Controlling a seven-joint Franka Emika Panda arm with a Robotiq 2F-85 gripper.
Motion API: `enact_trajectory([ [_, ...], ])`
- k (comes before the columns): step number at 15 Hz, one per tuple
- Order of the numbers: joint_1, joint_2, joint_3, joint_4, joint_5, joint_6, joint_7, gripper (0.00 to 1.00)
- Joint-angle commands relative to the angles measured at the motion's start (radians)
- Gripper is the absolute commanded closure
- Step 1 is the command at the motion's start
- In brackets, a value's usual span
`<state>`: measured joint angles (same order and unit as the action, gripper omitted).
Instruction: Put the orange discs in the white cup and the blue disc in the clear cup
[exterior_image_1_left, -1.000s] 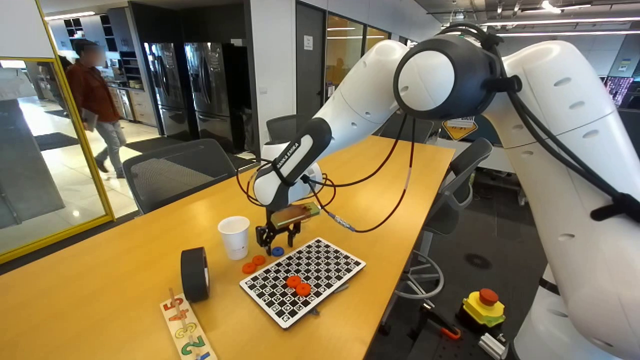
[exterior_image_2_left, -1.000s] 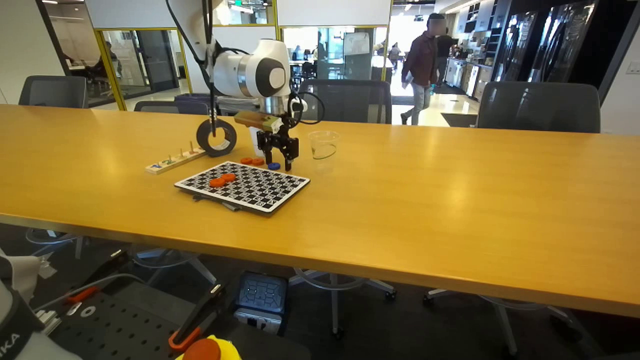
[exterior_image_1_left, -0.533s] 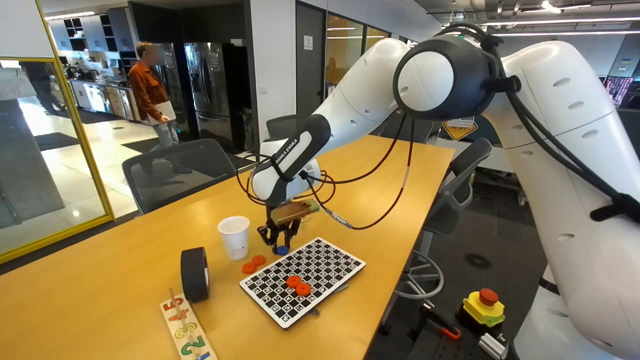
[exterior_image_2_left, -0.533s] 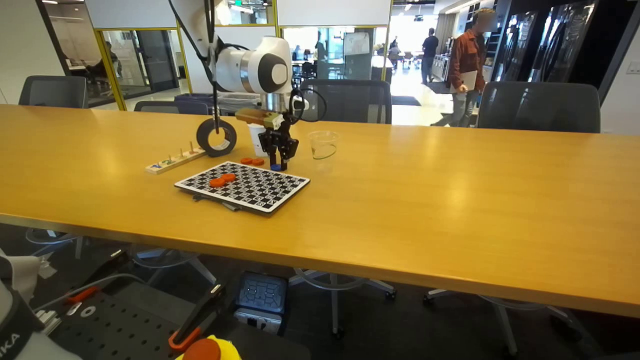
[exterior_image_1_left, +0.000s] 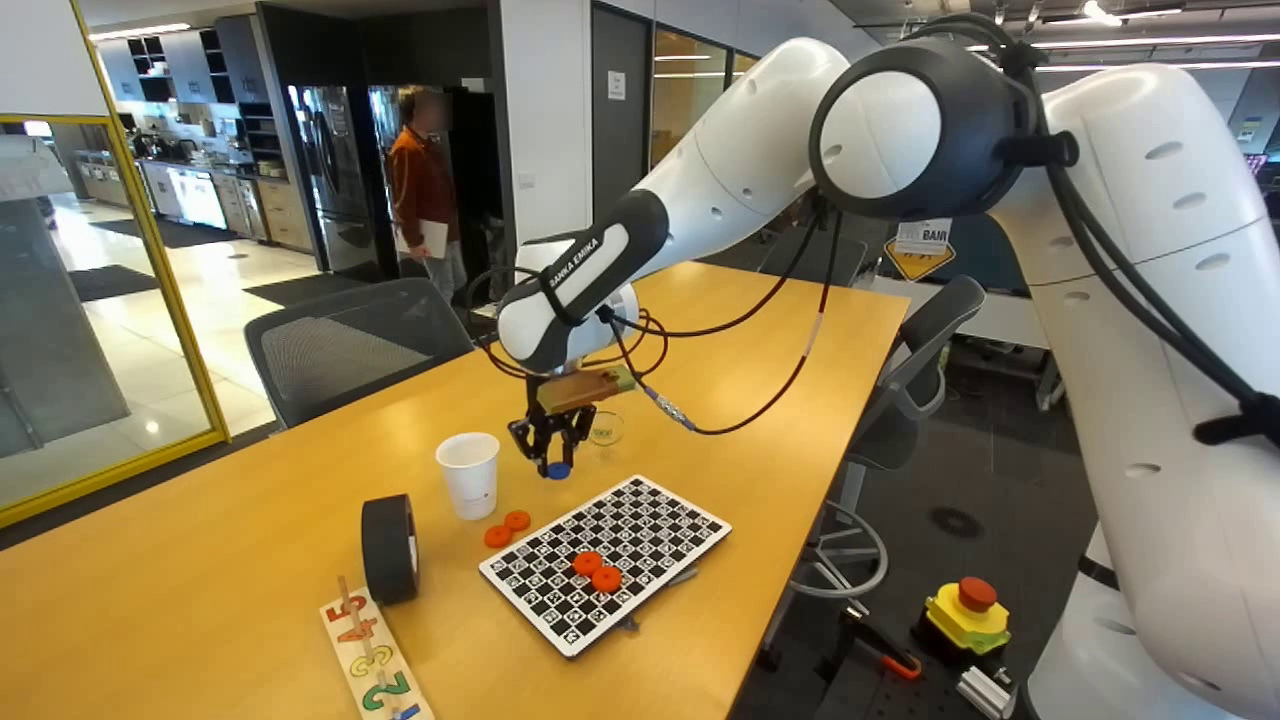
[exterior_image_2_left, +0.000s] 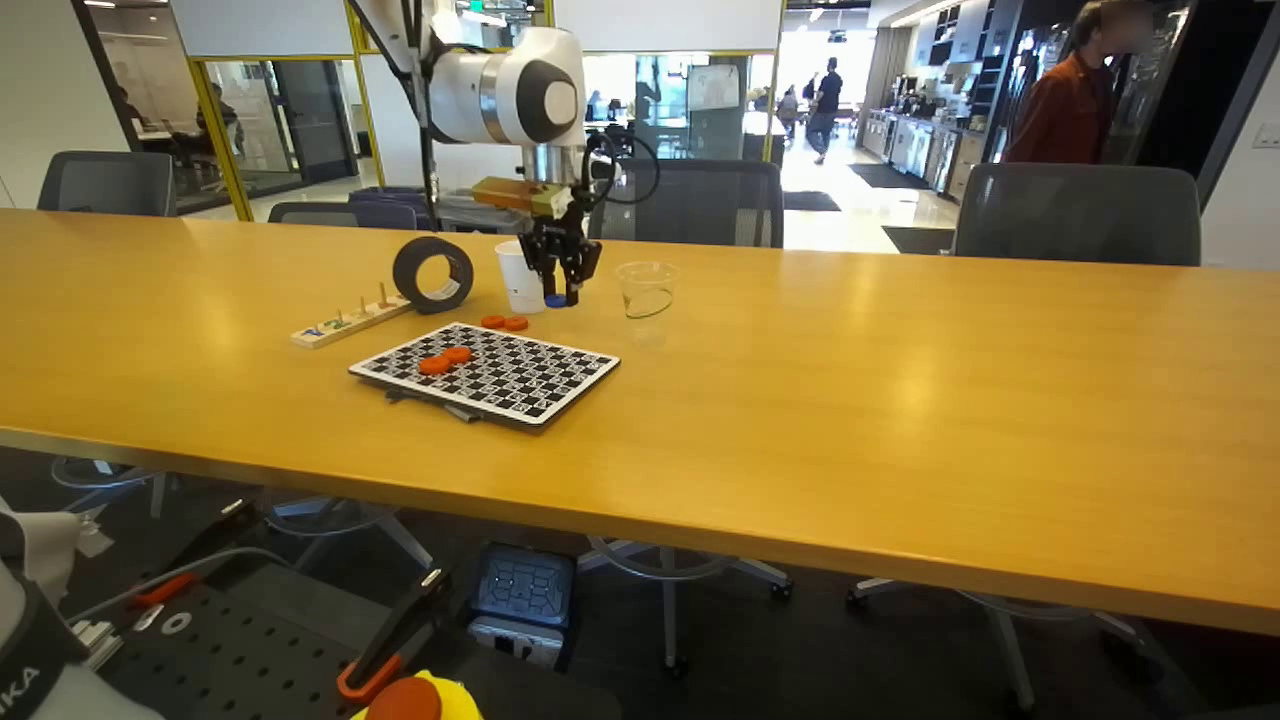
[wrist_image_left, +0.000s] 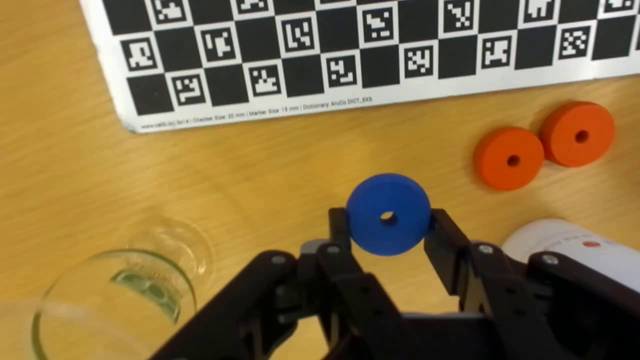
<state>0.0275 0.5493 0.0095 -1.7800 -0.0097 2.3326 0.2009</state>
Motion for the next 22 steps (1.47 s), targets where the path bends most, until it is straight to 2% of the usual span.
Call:
enact_trajectory([
  [1, 0.003, -0.121, -0.015, -0.021, 0.007, -0.027, -0.017, 0.79],
  [7, 0.005, -0.213, -0.076, -0.045, -0.035, 0.004, 0.072, 0.79],
  [14, -0.009, -0.149, -0.14, -0.007, -0.064, 0.007, 0.168, 0.79],
  [22, -0.037, -0.087, -0.145, 0.023, -0.038, 0.003, 0.162, 0.79],
])
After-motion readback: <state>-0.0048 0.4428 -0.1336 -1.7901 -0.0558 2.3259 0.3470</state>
